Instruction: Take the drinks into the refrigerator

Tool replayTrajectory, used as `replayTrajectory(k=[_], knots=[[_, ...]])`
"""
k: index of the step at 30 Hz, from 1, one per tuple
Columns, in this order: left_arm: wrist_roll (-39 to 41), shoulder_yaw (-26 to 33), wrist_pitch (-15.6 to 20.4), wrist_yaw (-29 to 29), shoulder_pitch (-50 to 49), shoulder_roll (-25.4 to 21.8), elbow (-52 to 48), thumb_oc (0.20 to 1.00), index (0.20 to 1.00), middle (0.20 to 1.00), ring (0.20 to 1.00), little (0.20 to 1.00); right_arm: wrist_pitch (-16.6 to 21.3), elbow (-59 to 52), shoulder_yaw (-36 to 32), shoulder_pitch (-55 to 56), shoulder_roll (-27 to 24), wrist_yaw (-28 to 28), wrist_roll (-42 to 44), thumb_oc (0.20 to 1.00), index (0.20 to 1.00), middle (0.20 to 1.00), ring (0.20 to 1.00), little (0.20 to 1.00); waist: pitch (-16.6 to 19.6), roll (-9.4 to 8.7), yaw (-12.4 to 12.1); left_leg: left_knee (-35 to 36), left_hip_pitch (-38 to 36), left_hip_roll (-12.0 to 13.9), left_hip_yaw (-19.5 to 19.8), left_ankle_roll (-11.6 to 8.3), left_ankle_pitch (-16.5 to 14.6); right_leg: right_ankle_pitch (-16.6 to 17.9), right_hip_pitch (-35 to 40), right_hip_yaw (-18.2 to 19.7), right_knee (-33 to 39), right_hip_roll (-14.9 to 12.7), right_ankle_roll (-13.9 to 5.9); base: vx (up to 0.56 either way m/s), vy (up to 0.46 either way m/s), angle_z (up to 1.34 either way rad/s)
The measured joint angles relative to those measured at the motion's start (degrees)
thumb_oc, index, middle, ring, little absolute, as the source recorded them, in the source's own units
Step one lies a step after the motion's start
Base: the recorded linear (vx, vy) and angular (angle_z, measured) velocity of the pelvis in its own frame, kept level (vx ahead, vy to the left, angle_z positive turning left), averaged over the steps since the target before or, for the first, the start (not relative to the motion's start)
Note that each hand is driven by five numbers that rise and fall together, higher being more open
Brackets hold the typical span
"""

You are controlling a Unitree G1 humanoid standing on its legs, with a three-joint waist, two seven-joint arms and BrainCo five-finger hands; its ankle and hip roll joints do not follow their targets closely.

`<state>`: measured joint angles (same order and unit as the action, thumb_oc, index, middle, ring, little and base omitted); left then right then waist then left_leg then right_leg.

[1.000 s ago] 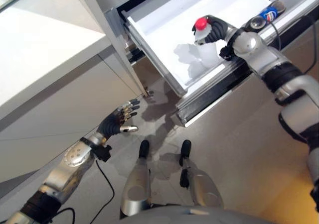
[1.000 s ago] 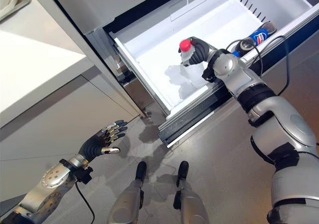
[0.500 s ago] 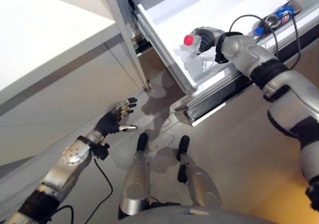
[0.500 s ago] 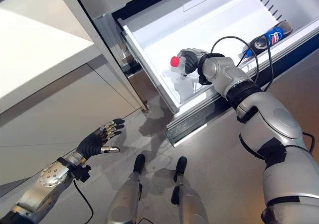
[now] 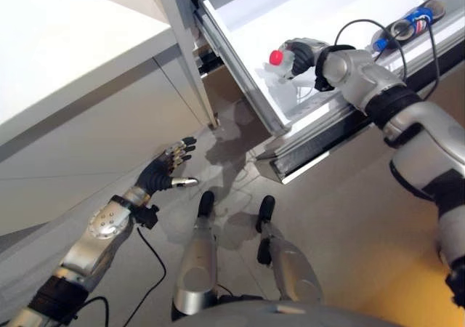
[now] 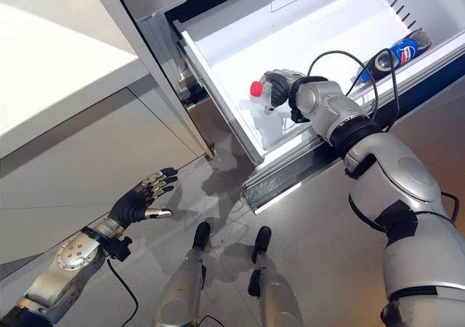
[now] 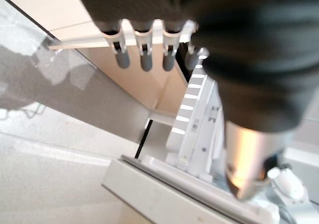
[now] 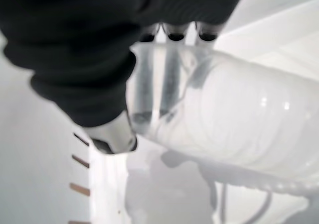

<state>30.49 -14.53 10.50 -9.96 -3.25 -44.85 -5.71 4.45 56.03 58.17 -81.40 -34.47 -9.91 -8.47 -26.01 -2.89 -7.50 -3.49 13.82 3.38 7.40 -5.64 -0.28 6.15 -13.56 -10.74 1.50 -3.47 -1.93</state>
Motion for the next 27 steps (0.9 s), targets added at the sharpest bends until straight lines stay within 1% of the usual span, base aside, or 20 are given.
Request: replayTrajectory(k=[2, 7, 14, 16, 18, 20, 21, 22, 23, 25, 26, 27], knots=[[-0.3, 0.0, 0.0, 0.1, 0.0, 0.0, 0.0, 1.000, 1.000, 1.000, 1.000, 1.000, -0.1, -0.1, 0.0, 0.0, 0.0, -0.1, -0.2, 1.000, 1.000, 1.000, 1.000, 1.000, 0.0, -0.02, 0.0, 0.0, 0.0, 0.0, 0.0, 0.00, 0.0, 0.0, 0.0, 0.0, 0.0, 0.0, 0.00, 0.00, 0.000, 0.00], [-0.5, 0.1, 0.0, 0.5, 0.2, 0.0, 0.0, 1.000, 1.000, 1.000, 1.000, 1.000, -0.5, -1.4, 0.0, -0.2, 0.0, -0.2, -0.4, 1.000, 1.000, 1.000, 1.000, 1.000, 0.0, -0.03, 0.5, 0.0, 0.0, 0.0, 0.0, 0.00, 0.0, 0.0, 0.0, 0.0, 0.0, 0.0, 0.00, 0.00, 0.000, 0.00], [-0.4, 0.2, -0.1, 0.4, 0.3, 0.1, 0.0, 1.000, 1.000, 1.000, 1.000, 1.000, -0.7, -2.3, 0.0, -0.3, -0.2, -0.2, -0.3, 1.000, 1.000, 1.000, 1.000, 1.000, 0.0, -0.06, 0.5, 0.0, -0.3, 0.1, -0.1, -0.08, 0.1, 0.1, 0.3, 0.0, 0.0, 0.0, 0.08, 0.00, 0.000, 0.00], [-0.4, 0.5, -0.2, 0.4, 0.4, 0.1, 0.0, 1.000, 1.000, 1.000, 1.000, 1.000, -0.8, -4.4, 0.0, -0.3, -0.9, -0.2, -0.3, 1.000, 1.000, 1.000, 1.000, 1.000, 0.0, -0.07, 0.5, -0.2, -0.3, 0.1, -0.1, -0.09, 0.1, 0.1, 0.4, 0.0, 0.0, 0.0, 0.18, 0.00, 0.000, 0.00], [-0.3, 1.2, -0.2, 0.2, 0.8, 0.1, 0.1, 1.000, 1.000, 1.000, 1.000, 1.000, -0.8, -8.6, 0.1, -0.7, -3.1, -0.2, -0.3, 1.000, 1.000, 1.000, 1.000, 1.000, 0.0, -0.10, 0.5, -0.2, -0.7, 0.1, -0.1, -0.11, 0.1, 0.2, 0.9, 0.0, 0.0, -0.1, 0.22, 0.01, 0.016, 0.01], [-0.2, 1.9, -0.4, 0.0, 1.2, 0.2, 0.4, 1.000, 1.000, 1.000, 1.000, 1.000, -0.8, -12.9, 0.4, -1.2, -5.7, -0.2, -0.2, 1.000, 1.000, 1.000, 1.000, 1.000, 0.0, -0.14, 1.0, -0.2, -2.1, 0.1, -0.1, -0.11, 0.1, 0.2, 2.1, 0.0, 0.0, -0.1, 0.22, 0.01, 0.017, 0.02], [-0.1, 2.6, -0.6, -0.3, 1.5, 0.3, 0.4, 1.000, 1.000, 1.000, 1.000, 1.000, -0.2, -20.4, 1.1, -1.8, -10.6, -0.1, -0.3, 1.000, 1.000, 1.000, 1.000, 1.000, -0.1, -0.29, 1.2, -0.2, -2.8, -0.1, -0.2, -0.10, 0.1, 0.1, 3.0, 0.2, 0.1, -0.3, 0.19, 0.01, 0.037, 0.01], [0.1, 3.0, -0.6, -0.3, 1.1, 0.1, 0.5, 1.000, 1.000, 1.000, 1.000, 1.000, 0.5, -21.2, 1.0, -2.6, -11.5, 0.2, -0.2, 1.000, 1.000, 1.000, 1.000, 1.000, -0.1, -0.45, 1.1, -0.2, -3.3, -0.2, -0.3, -0.08, 0.1, 0.1, 3.3, 0.2, 0.2, -0.2, 0.19, 0.02, 0.047, -0.06], [0.1, 3.2, -1.1, -0.6, 1.5, 0.2, 0.5, 1.000, 1.000, 1.000, 1.000, 1.000, 1.0, -25.7, 0.5, -3.7, -15.8, 0.6, 0.3, 1.000, 1.000, 1.000, 1.000, 1.000, -0.1, -0.93, 1.9, -0.1, -4.3, -0.4, -0.9, -0.04, 0.1, 0.1, 4.1, 0.8, 0.1, -0.3, 0.19, 0.02, 0.050, -0.07], [0.3, 4.9, -1.2, -1.2, 0.8, 0.0, 0.5, 1.000, 1.000, 1.000, 1.000, 1.000, 2.3, -33.8, -2.5, -4.0, -24.3, 1.3, 1.4, 1.000, 1.000, 1.000, 1.000, 1.000, 0.1, -1.30, 2.2, 0.0, -5.2, -0.7, -1.0, 0.17, 0.2, 0.2, 4.7, 0.9, 0.0, -0.6, 0.14, 0.02, 0.046, -0.10], [0.3, 5.0, -1.2, -1.2, 0.8, 0.0, 0.6, 1.000, 1.000, 1.000, 1.000, 1.000, 2.6, -34.9, -3.3, -3.9, -26.0, 1.7, 1.5, 1.000, 1.000, 1.000, 1.000, 1.000, 0.3, -1.55, 1.8, 0.0, -5.5, -0.8, -1.1, 0.19, 0.2, 0.1, 5.1, 1.0, 0.1, -0.7, 0.11, 0.03, 0.050, -0.10], [0.3, 5.0, -1.3, -1.5, 1.0, 0.0, 0.4, 1.000, 1.000, 1.000, 1.000, 1.000, 2.8, -38.5, -5.4, -2.6, -31.3, 2.1, 2.5, 1.000, 1.000, 1.000, 1.000, 1.000, 0.4, -1.74, 2.7, 0.0, -6.2, -0.9, -1.1, 0.26, 0.2, 0.1, 5.6, 1.2, 0.1, -0.8, 0.10, 0.06, 0.056, 0.06]])
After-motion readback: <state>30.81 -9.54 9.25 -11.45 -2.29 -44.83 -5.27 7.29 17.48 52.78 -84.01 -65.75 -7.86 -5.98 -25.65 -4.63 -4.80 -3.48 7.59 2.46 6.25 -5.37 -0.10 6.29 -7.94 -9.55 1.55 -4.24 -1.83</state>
